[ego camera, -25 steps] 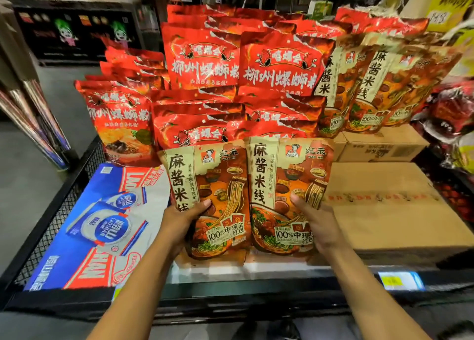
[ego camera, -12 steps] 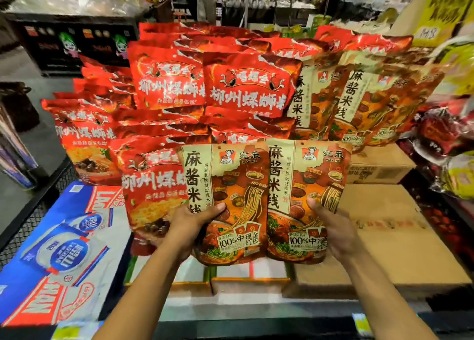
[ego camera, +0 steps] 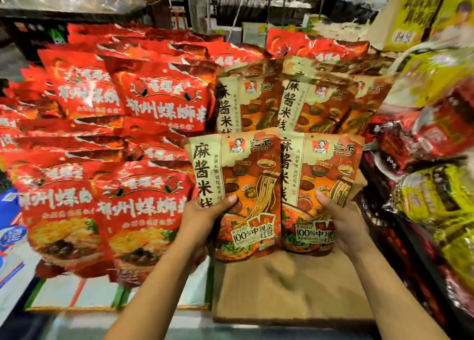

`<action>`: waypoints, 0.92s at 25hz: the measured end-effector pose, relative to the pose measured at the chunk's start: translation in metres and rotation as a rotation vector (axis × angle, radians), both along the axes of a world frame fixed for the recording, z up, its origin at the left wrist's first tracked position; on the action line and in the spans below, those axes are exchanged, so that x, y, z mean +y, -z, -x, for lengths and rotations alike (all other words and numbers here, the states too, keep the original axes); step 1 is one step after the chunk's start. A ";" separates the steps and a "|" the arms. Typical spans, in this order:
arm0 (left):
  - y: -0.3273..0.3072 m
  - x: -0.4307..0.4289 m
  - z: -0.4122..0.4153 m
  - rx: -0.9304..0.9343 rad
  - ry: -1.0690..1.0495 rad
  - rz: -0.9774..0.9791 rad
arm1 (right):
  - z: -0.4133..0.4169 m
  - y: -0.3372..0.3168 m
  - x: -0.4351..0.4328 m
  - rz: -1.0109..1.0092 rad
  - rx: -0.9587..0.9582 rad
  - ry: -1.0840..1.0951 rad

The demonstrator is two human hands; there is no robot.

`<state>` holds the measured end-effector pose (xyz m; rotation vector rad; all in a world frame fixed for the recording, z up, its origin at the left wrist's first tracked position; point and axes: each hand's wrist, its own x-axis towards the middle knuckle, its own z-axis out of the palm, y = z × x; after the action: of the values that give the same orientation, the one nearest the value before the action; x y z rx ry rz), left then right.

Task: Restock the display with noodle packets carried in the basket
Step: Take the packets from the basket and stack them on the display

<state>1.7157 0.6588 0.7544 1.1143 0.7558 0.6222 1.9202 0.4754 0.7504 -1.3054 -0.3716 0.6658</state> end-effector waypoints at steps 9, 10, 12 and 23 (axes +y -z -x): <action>0.030 0.007 -0.091 0.119 -0.138 -0.076 | -0.093 0.019 -0.004 0.056 -0.094 -0.016; 0.033 0.010 -0.096 0.136 -0.152 -0.084 | -0.099 0.022 0.000 0.080 -0.110 0.000; 0.042 0.017 -0.102 0.160 -0.182 -0.088 | -0.108 0.028 0.010 0.094 -0.137 0.044; 0.049 0.047 -0.116 0.149 -0.225 -0.189 | -0.147 0.054 0.014 0.067 -0.220 0.417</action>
<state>1.8312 0.7054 0.7052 1.2689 0.9745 0.8198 2.0673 0.4893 0.6964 -1.4688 -0.2440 0.1861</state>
